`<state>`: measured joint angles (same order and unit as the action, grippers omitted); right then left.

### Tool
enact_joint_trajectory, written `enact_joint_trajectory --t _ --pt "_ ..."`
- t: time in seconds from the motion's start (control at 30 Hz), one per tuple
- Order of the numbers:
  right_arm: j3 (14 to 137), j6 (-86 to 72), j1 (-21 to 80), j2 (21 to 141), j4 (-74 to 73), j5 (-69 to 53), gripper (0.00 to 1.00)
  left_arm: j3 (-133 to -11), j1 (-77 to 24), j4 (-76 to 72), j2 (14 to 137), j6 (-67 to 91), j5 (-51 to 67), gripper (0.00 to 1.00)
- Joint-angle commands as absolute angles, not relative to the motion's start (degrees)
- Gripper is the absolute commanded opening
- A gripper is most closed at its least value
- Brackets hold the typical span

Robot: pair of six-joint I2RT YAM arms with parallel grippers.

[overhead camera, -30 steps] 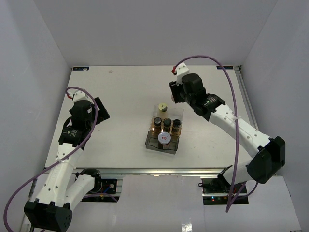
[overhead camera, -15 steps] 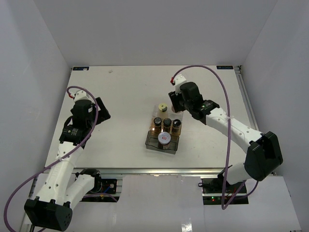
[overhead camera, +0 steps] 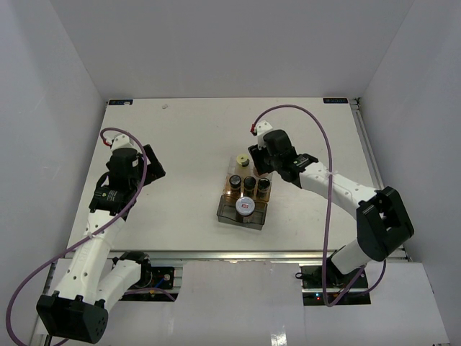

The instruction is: Organize the condiment bottles

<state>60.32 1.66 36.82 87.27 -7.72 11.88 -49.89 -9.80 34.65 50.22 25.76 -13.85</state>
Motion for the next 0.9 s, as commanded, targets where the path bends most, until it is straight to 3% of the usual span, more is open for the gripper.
enact_joint_trajectory --t 0.0,0.13,0.43,0.57,0.67,0.77,0.87 --pt "59.3 0.8 36.7 88.6 -3.1 12.2 0.18 -50.8 -9.4 33.6 50.0 26.0 -13.2 0.98" --pt "59.4 0.4 36.7 90.2 -2.7 12.0 0.26 -50.9 -9.4 33.7 50.1 26.0 -13.2 0.98" --pt "60.4 0.4 36.6 89.7 -3.6 13.2 0.8 -51.7 -9.4 34.1 50.0 25.9 -12.7 0.98" --pt "62.3 0.4 36.6 87.3 -7.1 13.9 0.96 -52.5 -9.4 33.8 50.5 25.4 -9.6 0.98" --pt "63.4 0.4 36.6 84.5 -9.9 15.2 0.99 -53.6 -9.4 34.0 51.5 24.8 -6.9 0.98" --pt "65.3 -2.3 36.6 78.4 -15.6 14.9 0.9 -55.4 -9.4 33.9 52.9 23.1 0.0 0.98" --pt "66.3 -5.0 36.6 73.7 -19.3 13.1 0.9 -57.3 -9.4 33.8 54.2 22.1 9.8 0.98"
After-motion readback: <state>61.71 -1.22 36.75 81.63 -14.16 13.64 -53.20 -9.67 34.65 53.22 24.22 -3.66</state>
